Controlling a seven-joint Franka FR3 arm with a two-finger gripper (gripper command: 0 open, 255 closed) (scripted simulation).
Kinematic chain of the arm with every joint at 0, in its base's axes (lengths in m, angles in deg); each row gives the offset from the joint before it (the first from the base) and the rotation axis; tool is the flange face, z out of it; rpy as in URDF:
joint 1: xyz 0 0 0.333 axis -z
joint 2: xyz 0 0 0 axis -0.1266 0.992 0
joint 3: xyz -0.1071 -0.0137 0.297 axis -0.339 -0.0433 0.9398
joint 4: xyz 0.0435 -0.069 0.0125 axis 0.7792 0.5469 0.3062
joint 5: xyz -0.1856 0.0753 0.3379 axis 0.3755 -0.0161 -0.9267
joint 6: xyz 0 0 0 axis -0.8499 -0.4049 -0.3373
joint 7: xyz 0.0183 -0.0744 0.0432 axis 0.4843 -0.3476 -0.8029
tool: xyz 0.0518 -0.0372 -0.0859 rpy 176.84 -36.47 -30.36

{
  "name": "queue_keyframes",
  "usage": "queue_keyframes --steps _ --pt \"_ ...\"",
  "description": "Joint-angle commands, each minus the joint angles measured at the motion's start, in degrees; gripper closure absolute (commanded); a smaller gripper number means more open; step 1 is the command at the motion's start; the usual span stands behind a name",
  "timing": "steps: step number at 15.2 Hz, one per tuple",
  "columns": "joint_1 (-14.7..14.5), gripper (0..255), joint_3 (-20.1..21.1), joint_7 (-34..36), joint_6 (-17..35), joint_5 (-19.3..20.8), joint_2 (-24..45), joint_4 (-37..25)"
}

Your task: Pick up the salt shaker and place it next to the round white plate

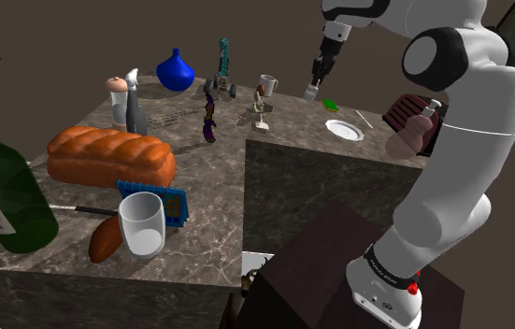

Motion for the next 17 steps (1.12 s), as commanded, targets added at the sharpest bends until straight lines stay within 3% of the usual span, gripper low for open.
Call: queue_keyframes --steps 1,6,17 --pt "1.89 255 -0.54 -2.21 -1.33 -0.83 3.26 -4.46" --pt "8.01 255 -1.38 -7.32 -7.26 -3.23 13.4 -20.2" --pt "6.77 255 -1.37 -7.79 2.69 -2.85 11.11 -7.91"
